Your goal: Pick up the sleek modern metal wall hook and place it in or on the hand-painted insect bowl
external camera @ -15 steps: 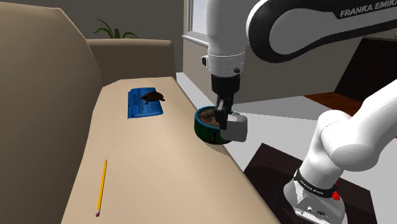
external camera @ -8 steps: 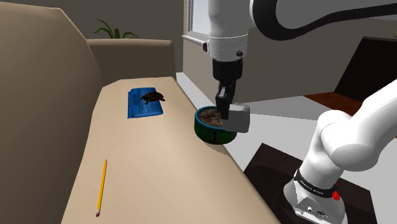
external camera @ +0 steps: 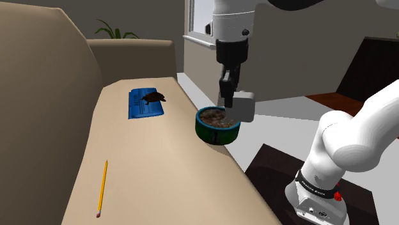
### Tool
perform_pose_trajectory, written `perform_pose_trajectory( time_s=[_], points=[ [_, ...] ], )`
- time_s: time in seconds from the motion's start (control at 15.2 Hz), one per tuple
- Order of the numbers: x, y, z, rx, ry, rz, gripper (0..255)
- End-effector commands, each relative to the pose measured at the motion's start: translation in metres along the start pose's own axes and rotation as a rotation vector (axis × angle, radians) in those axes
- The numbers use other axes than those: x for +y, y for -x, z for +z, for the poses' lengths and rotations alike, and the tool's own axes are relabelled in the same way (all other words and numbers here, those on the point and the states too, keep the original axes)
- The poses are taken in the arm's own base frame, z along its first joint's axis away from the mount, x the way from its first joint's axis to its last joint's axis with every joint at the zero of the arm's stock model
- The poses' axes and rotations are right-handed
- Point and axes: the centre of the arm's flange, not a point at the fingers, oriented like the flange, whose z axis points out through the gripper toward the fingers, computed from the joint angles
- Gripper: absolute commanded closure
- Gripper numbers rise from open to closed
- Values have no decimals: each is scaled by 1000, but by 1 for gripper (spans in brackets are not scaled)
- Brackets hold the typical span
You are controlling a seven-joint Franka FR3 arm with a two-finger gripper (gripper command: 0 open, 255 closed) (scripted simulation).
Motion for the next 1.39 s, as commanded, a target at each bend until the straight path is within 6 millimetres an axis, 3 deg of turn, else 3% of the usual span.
perform_pose_trajectory(
  time_s=[0.0,0.79,1.32],
  points=[
    [1,0,-10,0,0,0,255],
    [128,-84,-29,0,0,0,255],
    [123,-89,12,0,0,0,255]
  ],
)
